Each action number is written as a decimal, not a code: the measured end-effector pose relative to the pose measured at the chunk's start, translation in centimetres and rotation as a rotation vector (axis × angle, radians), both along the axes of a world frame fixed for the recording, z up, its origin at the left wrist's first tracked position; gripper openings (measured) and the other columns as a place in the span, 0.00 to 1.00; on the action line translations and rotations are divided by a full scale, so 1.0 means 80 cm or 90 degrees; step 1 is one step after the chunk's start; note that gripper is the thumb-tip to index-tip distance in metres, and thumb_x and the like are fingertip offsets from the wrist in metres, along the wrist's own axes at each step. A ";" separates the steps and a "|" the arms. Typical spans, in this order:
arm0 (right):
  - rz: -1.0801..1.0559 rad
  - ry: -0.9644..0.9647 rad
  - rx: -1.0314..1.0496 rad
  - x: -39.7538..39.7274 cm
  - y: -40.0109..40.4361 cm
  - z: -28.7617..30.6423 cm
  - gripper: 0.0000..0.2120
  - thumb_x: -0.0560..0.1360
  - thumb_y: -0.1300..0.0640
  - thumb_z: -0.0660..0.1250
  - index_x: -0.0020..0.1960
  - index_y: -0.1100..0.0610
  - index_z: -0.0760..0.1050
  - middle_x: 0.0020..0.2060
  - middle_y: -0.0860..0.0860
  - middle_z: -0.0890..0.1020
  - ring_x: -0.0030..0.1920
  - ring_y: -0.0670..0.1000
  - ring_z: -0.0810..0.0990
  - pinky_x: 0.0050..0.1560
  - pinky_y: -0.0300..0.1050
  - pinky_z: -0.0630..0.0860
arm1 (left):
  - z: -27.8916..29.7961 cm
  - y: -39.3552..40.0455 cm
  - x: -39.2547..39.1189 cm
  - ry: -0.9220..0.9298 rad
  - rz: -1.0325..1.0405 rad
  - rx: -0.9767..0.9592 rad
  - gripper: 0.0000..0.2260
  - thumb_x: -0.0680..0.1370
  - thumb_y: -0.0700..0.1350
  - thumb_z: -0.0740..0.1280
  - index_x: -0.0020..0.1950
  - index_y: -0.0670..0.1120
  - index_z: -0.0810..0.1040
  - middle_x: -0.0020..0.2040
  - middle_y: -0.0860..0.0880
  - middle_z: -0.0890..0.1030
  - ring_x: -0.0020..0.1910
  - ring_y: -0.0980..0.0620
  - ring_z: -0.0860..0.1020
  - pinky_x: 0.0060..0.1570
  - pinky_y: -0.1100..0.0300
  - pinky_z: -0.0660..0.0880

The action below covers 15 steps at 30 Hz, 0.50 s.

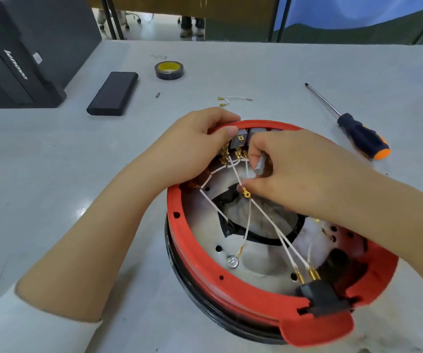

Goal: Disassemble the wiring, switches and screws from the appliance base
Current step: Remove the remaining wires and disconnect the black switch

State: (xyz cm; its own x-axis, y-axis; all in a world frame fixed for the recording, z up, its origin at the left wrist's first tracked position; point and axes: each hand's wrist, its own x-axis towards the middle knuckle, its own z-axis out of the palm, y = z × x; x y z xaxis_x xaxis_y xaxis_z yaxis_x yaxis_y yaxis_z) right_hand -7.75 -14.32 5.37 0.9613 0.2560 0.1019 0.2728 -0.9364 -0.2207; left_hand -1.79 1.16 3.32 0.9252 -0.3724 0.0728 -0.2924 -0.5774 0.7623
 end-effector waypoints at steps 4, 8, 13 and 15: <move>-0.009 -0.007 0.021 -0.005 0.006 -0.008 0.16 0.71 0.47 0.67 0.34 0.45 0.60 0.32 0.44 0.70 0.34 0.43 0.68 0.32 0.43 0.63 | 0.001 0.000 0.000 -0.001 -0.002 -0.004 0.13 0.81 0.49 0.61 0.66 0.53 0.75 0.58 0.59 0.78 0.56 0.64 0.74 0.47 0.83 0.63; -0.011 0.030 0.063 -0.005 0.006 -0.013 0.15 0.70 0.50 0.68 0.35 0.44 0.61 0.34 0.43 0.73 0.37 0.44 0.71 0.37 0.44 0.68 | 0.000 0.001 0.001 -0.005 0.002 -0.006 0.13 0.81 0.49 0.61 0.65 0.54 0.75 0.58 0.59 0.78 0.55 0.64 0.74 0.46 0.84 0.63; 0.005 0.032 0.117 -0.006 -0.017 -0.001 0.13 0.71 0.53 0.68 0.36 0.44 0.64 0.33 0.41 0.76 0.35 0.37 0.72 0.32 0.31 0.65 | -0.002 0.000 0.002 -0.006 0.001 -0.003 0.12 0.81 0.50 0.61 0.64 0.55 0.75 0.56 0.60 0.79 0.54 0.63 0.76 0.49 0.77 0.66; 0.014 0.009 0.097 -0.010 -0.026 0.005 0.12 0.73 0.52 0.65 0.37 0.42 0.64 0.34 0.36 0.76 0.35 0.37 0.71 0.32 0.34 0.66 | -0.003 0.000 0.002 -0.005 0.000 0.001 0.12 0.81 0.50 0.61 0.64 0.56 0.75 0.55 0.60 0.80 0.53 0.63 0.76 0.49 0.75 0.67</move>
State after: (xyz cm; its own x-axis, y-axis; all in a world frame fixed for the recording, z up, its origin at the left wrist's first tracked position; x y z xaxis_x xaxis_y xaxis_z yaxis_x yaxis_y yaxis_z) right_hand -8.53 -16.41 5.76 0.9574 0.2593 0.1270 0.2881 -0.8859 -0.3636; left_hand -1.65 1.17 3.10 0.9246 -0.3726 0.0795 -0.2983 -0.5783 0.7593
